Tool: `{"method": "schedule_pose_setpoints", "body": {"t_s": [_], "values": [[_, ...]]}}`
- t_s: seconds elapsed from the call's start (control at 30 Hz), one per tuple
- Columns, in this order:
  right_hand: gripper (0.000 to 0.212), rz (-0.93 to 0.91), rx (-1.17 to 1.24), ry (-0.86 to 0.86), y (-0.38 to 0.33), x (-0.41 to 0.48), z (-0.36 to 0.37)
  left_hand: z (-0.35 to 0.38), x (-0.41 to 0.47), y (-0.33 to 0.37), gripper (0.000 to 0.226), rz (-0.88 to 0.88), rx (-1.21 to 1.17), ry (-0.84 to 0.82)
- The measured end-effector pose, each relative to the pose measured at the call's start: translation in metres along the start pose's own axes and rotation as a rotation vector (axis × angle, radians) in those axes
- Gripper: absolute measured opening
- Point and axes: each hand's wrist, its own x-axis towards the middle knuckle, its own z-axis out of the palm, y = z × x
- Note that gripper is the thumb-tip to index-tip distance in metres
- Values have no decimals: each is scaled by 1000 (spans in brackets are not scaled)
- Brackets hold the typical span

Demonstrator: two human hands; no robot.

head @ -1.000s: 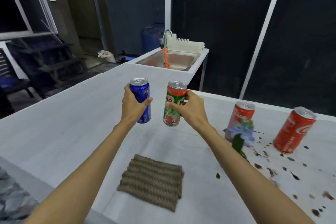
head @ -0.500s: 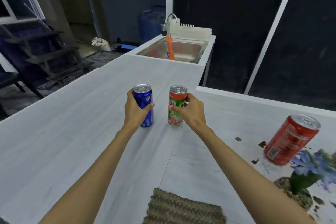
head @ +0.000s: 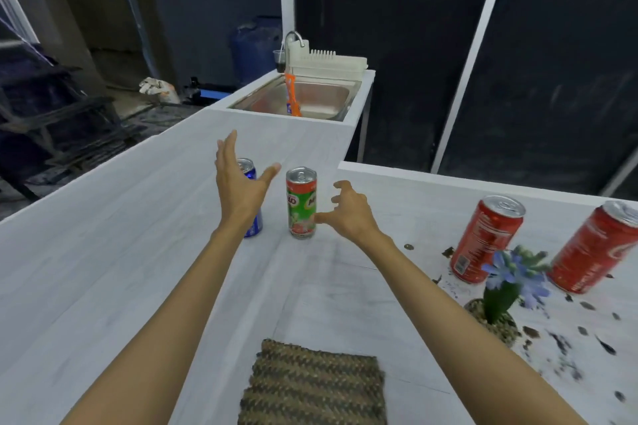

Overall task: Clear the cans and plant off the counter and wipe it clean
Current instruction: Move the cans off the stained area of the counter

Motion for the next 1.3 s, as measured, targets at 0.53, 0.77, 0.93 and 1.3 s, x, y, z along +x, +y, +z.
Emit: {"method": "schedule_pose_setpoints", "body": {"t_s": [0.53, 0.77, 0.93, 1.3], "values": [[51, -60, -75, 408, 93, -97, -280, 180, -132, 168, 33, 231, -153, -503], [100, 69, 119, 458, 180, -104, -291, 198, -145, 159, 63, 105, 66, -643], [102, 133, 227, 350, 213, -98, -273, 200, -147, 142, 82, -117, 74, -788], [62, 148, 173, 487, 224, -93, -267, 211, -159, 120, 60, 28, 103, -649]]}}
